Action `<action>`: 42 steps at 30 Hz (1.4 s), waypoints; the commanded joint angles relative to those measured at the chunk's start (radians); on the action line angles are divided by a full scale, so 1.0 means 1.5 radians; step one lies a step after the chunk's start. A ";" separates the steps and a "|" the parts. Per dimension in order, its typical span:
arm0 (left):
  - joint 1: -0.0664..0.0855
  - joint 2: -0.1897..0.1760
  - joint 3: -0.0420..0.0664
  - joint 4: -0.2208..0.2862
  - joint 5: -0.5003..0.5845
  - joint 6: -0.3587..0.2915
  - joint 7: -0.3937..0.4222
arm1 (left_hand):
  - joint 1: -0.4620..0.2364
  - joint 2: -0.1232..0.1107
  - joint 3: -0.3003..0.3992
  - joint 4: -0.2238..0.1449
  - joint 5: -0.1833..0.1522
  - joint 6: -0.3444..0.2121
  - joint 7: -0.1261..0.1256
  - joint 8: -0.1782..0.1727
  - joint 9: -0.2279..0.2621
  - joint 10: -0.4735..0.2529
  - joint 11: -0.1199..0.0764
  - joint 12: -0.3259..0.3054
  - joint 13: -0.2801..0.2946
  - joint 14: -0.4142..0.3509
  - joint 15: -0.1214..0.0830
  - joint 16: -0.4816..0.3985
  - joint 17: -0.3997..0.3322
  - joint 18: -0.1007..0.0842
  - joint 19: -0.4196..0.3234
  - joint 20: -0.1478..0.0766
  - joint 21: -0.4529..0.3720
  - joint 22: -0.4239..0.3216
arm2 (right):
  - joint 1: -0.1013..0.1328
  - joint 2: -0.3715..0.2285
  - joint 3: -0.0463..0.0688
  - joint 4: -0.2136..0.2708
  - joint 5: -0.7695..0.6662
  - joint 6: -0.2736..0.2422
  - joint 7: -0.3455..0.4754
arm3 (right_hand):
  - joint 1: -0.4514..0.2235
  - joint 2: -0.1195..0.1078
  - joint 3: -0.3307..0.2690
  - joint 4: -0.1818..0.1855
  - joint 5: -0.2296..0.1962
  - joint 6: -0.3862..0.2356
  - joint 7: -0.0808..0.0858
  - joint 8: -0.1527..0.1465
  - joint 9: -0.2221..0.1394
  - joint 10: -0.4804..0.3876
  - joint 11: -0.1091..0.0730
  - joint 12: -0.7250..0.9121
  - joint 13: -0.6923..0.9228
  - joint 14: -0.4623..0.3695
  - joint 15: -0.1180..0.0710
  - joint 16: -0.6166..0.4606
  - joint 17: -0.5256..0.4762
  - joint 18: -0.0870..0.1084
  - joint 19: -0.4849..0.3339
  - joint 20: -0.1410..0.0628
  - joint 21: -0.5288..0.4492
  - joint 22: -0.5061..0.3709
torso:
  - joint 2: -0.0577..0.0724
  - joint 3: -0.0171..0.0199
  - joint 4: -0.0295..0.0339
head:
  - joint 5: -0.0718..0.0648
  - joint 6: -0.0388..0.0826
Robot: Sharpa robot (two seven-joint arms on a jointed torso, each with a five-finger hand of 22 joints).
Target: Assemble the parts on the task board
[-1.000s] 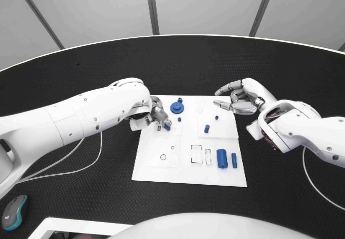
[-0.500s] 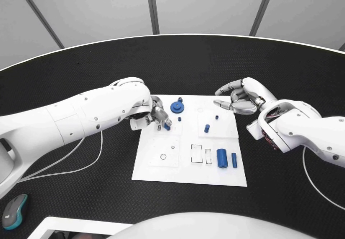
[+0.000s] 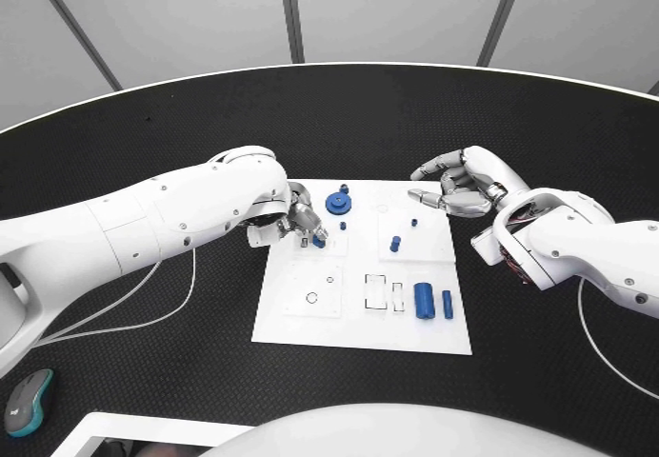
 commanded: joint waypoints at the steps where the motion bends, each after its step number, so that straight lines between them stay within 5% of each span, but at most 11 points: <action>1: 0.000 0.000 0.000 0.000 -0.001 -0.001 0.000 | -0.001 0.004 0.097 -0.101 0.002 0.009 -0.004 0.004 0.001 -0.001 -0.003 -0.004 -0.001 0.059 -0.005 0.003 0.143 -0.013 0.005 0.000 0.002 0.001 | 0.000 0.000 0.000 0.000 0.000 0.000 0.000 | 0.003 0.004 0.000 0.004 0.003 0.003 0.000 0.003 0.001 0.002 -0.002 0.002 0.082 0.060 -0.005 -0.004 0.138 0.005 0.037 -0.006 -0.003 0.117 | -0.001 0.0001 0.0001 | 0.000 0.000; 42: -0.001 0.007 -0.003 -0.005 -0.002 -0.004 -0.001 | -0.005 0.006 0.083 -0.099 -0.002 0.012 -0.008 0.012 0.011 0.007 -0.006 -0.005 -0.006 0.059 -0.007 0.003 0.143 -0.014 0.006 0.000 0.004 0.004 | 0.000 0.000 0.000 0.000 0.000 0.000 0.000 | 0.003 0.005 0.000 0.005 0.003 0.004 0.000 0.003 0.001 0.003 -0.002 0.003 0.083 0.059 -0.005 -0.004 0.138 0.005 0.037 -0.006 -0.003 0.117 | -0.001 0.0003 -0.0001 | -0.003 -0.003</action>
